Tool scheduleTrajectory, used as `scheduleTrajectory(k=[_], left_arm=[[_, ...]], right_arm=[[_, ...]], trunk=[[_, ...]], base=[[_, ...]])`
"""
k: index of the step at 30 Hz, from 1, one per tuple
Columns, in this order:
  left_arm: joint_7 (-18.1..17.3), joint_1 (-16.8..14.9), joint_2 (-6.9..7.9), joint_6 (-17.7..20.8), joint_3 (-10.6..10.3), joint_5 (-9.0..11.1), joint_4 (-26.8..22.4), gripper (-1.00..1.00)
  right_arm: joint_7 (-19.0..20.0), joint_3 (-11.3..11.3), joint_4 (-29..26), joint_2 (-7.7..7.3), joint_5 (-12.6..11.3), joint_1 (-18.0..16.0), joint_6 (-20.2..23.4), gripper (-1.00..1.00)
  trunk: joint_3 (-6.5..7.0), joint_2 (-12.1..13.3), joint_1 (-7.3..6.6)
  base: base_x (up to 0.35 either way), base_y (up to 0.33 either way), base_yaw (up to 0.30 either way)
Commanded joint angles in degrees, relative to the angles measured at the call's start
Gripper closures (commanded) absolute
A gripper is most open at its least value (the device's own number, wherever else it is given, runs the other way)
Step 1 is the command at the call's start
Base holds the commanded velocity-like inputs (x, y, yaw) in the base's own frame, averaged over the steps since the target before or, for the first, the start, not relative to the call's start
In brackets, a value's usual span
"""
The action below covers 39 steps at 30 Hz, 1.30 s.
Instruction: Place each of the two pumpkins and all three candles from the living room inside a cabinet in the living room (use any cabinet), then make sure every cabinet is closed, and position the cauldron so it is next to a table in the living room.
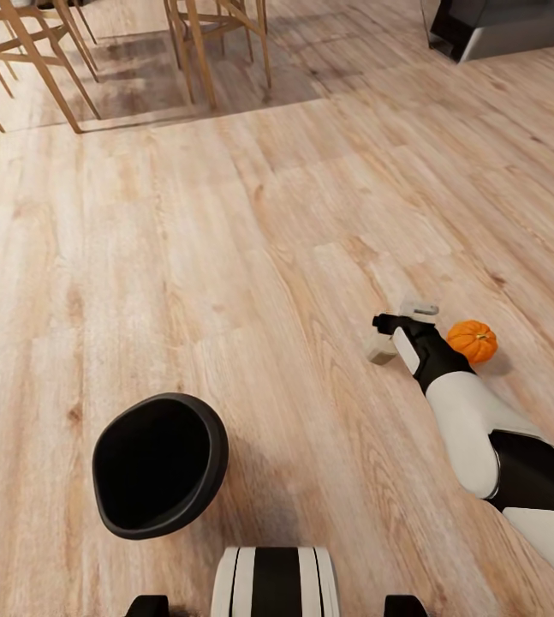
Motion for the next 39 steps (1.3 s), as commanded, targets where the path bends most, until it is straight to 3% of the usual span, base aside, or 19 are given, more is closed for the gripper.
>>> scheduleTrajectory(k=[1, 9, 13, 18, 27, 34, 39], left_arm=[[0.59, 0.01, 0.02, 0.08, 0.02, 0.60, -0.04, -1.00], [0.62, 0.01, 0.02, 0.08, -0.02, 0.60, -0.04, -1.00], [0.59, 0.01, -0.05, 0.08, -0.04, 0.71, -0.14, -1.00], [0.51, 0.01, -0.09, 0.08, -0.10, 0.81, -0.16, -1.00], [0.50, 0.01, -0.14, 0.08, -0.03, 0.68, -0.21, -1.00], [0.50, 0.01, -0.09, 0.08, 0.06, 0.69, -0.15, -1.00], [0.50, 0.01, -0.09, 0.08, 0.11, 0.69, -0.17, -1.00]], right_arm=[[-0.10, -0.08, -0.04, 0.02, 0.01, -0.01, 0.45, -1.00], [-0.08, -0.07, 0.18, 0.02, 0.11, -0.02, 0.88, -1.00], [-0.08, -0.43, 0.28, -0.14, 0.14, -0.57, 1.07, -1.00], [-0.08, -0.50, 2.85, -0.27, 0.31, -5.51, 3.85, -1.00], [-0.08, -0.45, 4.10, -0.38, 0.40, -6.57, 4.31, -1.00], [-0.08, -0.51, 3.94, -0.55, 0.38, -6.90, 4.32, -1.00], [-0.08, -0.51, 3.89, -2.43, 0.33, -7.72, 4.39, -1.00]], trunk=[[-0.25, -0.03, 0.02], [-2.03, -0.14, 0.22], [-2.03, -0.14, 0.22], [-2.03, -0.14, 0.22], [-4.02, -0.26, 0.45], [-4.02, -0.26, 0.45], [-4.02, -0.26, 0.45]], base=[[0.000, 0.000, 0.000], [0.000, 0.000, 0.000], [0.000, 0.000, 0.000], [0.000, 0.000, 0.000], [0.000, 0.000, 0.000], [0.000, 0.000, 0.000], [0.000, 0.000, 0.000]])
